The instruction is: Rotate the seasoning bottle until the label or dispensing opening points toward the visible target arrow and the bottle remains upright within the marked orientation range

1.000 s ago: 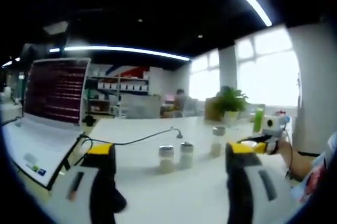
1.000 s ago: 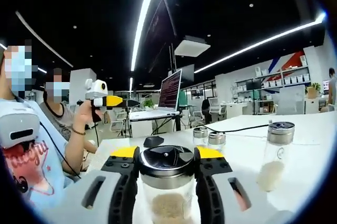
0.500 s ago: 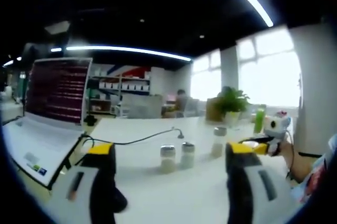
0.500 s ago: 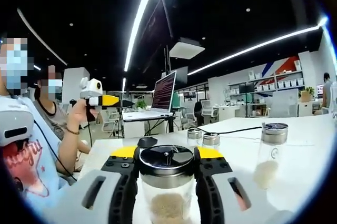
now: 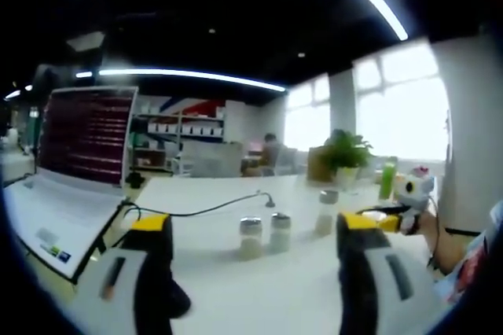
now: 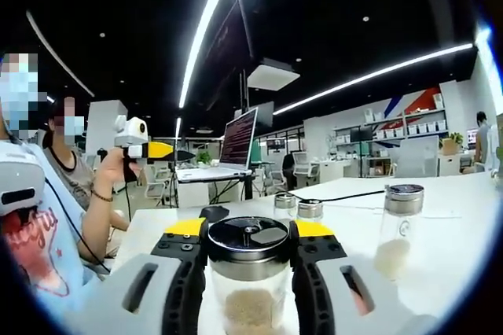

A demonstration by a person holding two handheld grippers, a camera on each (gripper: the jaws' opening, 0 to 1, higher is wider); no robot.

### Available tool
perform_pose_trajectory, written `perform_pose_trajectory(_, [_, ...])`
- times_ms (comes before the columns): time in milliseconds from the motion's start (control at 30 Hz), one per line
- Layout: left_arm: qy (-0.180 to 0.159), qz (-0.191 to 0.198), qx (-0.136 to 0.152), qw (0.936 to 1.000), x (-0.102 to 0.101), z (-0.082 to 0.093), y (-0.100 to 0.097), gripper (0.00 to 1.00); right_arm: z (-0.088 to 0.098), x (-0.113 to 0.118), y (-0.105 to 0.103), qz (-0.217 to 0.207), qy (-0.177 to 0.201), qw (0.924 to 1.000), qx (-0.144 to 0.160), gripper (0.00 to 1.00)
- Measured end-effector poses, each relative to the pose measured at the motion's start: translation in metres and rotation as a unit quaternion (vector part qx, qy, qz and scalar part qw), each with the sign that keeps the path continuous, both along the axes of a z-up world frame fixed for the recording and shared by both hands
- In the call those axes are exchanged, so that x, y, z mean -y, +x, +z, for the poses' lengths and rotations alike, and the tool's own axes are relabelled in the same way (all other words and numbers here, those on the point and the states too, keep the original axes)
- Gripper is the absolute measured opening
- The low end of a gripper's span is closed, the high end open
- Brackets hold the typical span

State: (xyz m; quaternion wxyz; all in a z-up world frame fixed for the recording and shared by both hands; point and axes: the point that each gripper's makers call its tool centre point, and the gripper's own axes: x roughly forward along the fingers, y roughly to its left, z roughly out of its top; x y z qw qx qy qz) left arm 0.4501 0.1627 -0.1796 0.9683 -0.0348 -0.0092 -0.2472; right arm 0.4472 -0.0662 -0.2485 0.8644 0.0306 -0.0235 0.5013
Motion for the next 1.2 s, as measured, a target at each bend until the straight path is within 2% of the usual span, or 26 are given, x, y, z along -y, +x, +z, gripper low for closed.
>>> perform_pose_trajectory(367, [-0.001,0.0,0.0,1.0,0.0009,0.0003,0.0002,0.91,-0.0002,-0.0002,-0.0002,-0.035,-0.001,0.9993,0.009,0.41])
perform_pose_trajectory(533, [-0.014,-0.008,0.001,0.9999,0.0039,0.0023,0.0,0.91,0.0002,0.0007,0.0006,-0.05,-0.003,0.9987,0.013,0.41])
perform_pose_trajectory(667, [-0.006,-0.008,0.003,0.9999,0.0045,0.0025,-0.0024,0.91,-0.0003,0.0018,0.0012,-0.064,-0.003,0.9978,0.013,0.41])
perform_pose_trajectory(800, [-0.032,-0.009,0.008,0.9994,0.001,0.008,-0.0034,0.92,-0.0001,0.0029,0.0011,-0.077,0.004,0.9969,0.017,0.41])
perform_pose_trajectory(967, [-0.016,0.001,0.007,0.9998,-0.0017,0.0064,-0.0036,0.92,0.0003,0.0024,0.0017,-0.096,0.002,0.9952,0.018,0.41])
perform_pose_trajectory(1200, [-0.02,0.0,0.008,0.9998,-0.0021,0.0075,-0.0029,0.92,0.0012,0.0048,0.0039,-0.118,0.004,0.9928,0.023,0.4])
